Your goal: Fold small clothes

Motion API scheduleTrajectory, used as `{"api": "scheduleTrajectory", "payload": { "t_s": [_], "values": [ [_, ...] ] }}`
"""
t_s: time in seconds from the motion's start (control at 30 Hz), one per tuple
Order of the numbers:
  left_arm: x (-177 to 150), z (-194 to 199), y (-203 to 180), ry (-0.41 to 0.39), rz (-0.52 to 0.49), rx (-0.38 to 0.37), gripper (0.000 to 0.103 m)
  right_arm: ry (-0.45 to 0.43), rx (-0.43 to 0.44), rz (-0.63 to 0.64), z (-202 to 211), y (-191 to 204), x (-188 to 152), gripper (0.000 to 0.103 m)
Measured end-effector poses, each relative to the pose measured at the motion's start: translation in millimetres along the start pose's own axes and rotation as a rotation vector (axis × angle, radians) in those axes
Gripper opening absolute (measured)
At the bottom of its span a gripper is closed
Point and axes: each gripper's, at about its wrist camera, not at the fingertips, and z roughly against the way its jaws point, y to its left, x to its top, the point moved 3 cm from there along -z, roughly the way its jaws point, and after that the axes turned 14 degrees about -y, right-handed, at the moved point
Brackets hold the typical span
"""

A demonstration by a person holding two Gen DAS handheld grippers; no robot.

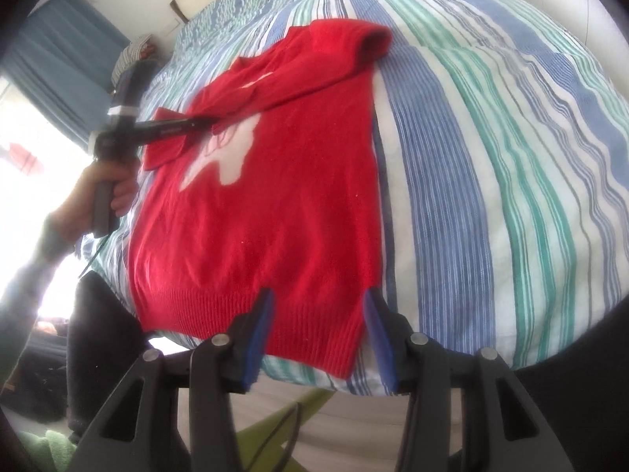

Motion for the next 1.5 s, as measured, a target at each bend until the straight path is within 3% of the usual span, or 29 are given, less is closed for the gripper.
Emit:
{"api": "scheduleTrajectory", "payload": {
  "t_s": [0.07,0.17,0.3,0.37,0.57,0.67,0.8,0.97,1.1,1.27,1.37,1.43,1.5],
  "values": [
    [3,36,65,-0.077,0.221,0.069,0.004,-0.009,-0.006,0.015,2,0,-2,0.047],
    [-21,85,166,-0.143,0.499,0.207,0.004,-0.007,-0.002,0.031,1,2,-3,0.047],
    [-73,108,251,-0.129,0.693,0.384,0.004,0.009,0.023,0.05,-9,10,-4,0.047],
    [-96,111,270,-0.125,0.753,0.424,0.004,0.036,0.033,0.067,-15,15,-8,0.047],
    [-127,103,268,-0.12,0.843,0.487,0.004,0.044,0.013,0.095,-16,19,-13,0.047],
    [-146,96,273,-0.078,0.909,0.534,0.004,0.041,-0.002,0.083,-15,14,-14,0.047],
    [-168,98,289,-0.1,1.08,0.488,0.009,0.04,-0.017,0.08,-15,11,-13,0.047],
    [-168,112,303,-0.139,1.144,0.477,0.015,0.046,-0.034,0.118,-14,17,-14,0.047],
    [-170,134,316,-0.174,1.167,0.568,0.028,0.051,-0.044,0.164,-17,25,-15,0.047],
    [-165,158,313,-0.175,1.142,0.633,0.034,0.077,-0.028,0.185,-13,35,-3,0.047],
    [-145,174,282,-0.244,1.038,0.64,0.057,0.071,-0.017,0.261,-7,54,36,0.051],
    [-133,179,250,-0.29,0.962,0.599,0.076,0.03,-0.021,0.37,-8,76,72,0.067],
    [-125,177,217,-0.321,0.888,0.544,0.082,-0.025,-0.009,0.497,-18,107,104,0.076]
  ]
}}
